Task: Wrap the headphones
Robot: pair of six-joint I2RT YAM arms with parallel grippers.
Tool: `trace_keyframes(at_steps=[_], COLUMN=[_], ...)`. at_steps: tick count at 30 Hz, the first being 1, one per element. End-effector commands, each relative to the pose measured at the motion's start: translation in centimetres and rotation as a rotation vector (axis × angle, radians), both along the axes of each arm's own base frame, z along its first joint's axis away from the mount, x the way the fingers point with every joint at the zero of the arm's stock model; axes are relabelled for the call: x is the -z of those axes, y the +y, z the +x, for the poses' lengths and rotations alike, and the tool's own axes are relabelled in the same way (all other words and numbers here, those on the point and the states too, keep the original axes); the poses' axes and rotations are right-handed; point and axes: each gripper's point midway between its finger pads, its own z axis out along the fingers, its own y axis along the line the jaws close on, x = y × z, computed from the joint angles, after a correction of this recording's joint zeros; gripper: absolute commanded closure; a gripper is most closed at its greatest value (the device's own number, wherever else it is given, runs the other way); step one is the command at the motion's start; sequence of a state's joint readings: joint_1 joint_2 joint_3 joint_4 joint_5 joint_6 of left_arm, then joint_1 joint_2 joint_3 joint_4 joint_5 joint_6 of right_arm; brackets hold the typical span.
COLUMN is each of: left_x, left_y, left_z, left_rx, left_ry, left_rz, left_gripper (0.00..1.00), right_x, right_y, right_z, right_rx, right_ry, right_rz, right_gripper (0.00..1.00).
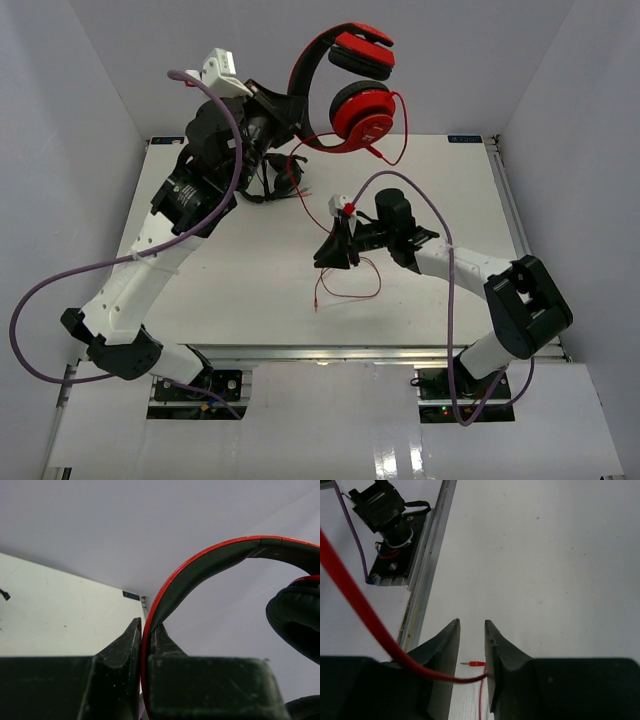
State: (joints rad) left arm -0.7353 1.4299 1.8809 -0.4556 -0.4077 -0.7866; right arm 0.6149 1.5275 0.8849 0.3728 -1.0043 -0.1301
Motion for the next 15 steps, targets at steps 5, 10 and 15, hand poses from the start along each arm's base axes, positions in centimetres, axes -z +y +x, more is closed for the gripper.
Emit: trace_keyframes(at_steps=[5,10,15], left_x=[-9.8,-7.8,-5.3], left_y=[9.0,10.7,10.6], left_z=[-4.0,-3.3,-2.1], left_rx=[-0.238,-0.336,-0.376], left_ry=[-0.236,-0.228,-0.21], left_rz=[0.027,0.184,0.284], left_gripper=[1.0,1.0,1.0], right_x=[-3.0,-5.8,-7.7], right_y=[-5.5,-11.0,-14.1], right_z=[-3.0,-1.8,-1.9], right_rx=[-0.082,0.031,0.073], right_ry=[-0.165,-0.213,-0.247], right_rz=[0.113,0.137,0.159], right_gripper=[0.92,0.92,0.92])
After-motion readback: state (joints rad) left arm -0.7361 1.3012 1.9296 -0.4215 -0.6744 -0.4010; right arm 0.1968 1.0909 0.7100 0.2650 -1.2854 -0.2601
